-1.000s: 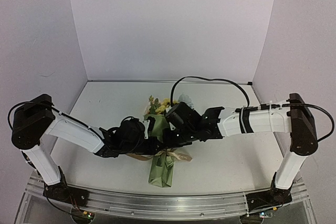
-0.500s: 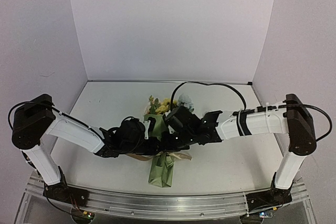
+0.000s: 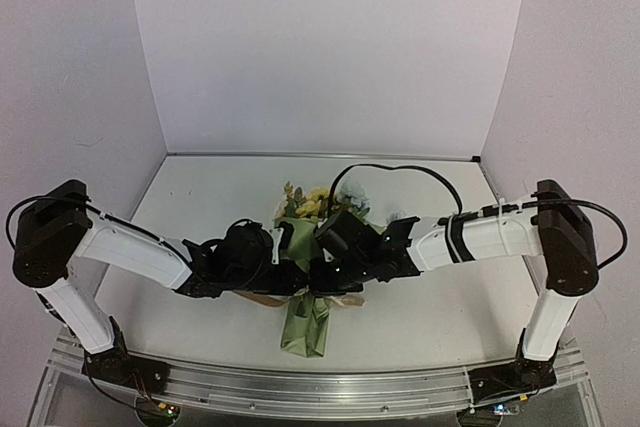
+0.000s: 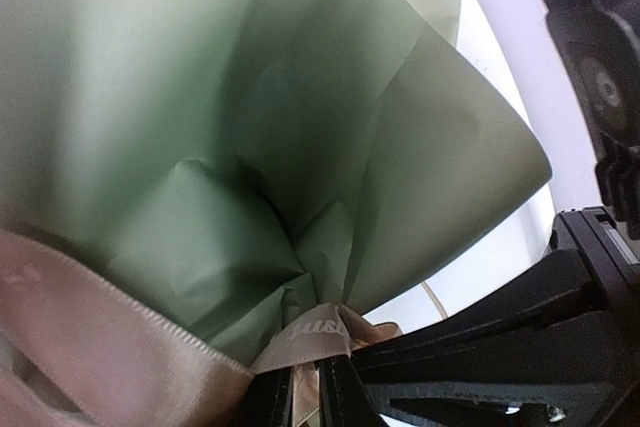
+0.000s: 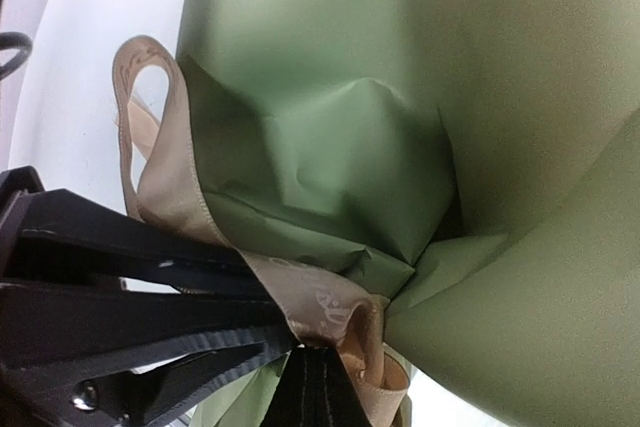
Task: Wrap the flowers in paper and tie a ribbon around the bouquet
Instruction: Cross the half-tied ribbon over the folded bouquet.
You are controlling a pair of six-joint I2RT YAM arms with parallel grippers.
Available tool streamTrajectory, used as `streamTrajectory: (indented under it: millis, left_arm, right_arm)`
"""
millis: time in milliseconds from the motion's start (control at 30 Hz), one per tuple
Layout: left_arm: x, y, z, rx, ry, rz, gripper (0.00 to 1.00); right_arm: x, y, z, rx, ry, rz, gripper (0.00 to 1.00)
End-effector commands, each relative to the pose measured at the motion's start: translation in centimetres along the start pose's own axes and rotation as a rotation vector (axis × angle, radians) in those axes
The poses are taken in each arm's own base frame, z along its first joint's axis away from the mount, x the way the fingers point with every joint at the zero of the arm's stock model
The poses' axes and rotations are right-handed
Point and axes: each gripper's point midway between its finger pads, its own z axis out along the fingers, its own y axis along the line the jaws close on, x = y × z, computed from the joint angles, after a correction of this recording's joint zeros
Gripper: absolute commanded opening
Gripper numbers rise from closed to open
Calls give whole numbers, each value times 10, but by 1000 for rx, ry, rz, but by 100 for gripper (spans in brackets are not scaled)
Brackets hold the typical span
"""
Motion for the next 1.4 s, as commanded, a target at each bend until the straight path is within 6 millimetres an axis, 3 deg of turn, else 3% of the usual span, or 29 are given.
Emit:
streamTrajectory:
  millis: [0, 333, 533, 800, 1100, 1367]
  left_arm:
    - [-20, -20, -14, 39, -48, 32, 12]
    - [-27, -32, -38, 67, -67, 52, 15]
    - [-46, -40, -55, 81, -88, 18, 18]
    - [-60, -38, -34, 85, 40, 16, 18]
    - [-47, -35, -14, 60, 174, 22, 16]
    - [-35, -33, -12, 62, 240, 14, 13]
  right_arm:
    - [0, 0, 5, 7, -10, 12, 0]
    - [-1, 0, 7, 13, -5, 8, 0]
    - [-1, 4, 2, -2, -5, -13, 0]
    - [-1, 13, -9, -15, -39, -64, 0]
    - [5, 8, -12, 0, -45, -72, 0]
    - [9, 5, -17, 6, -52, -87, 0]
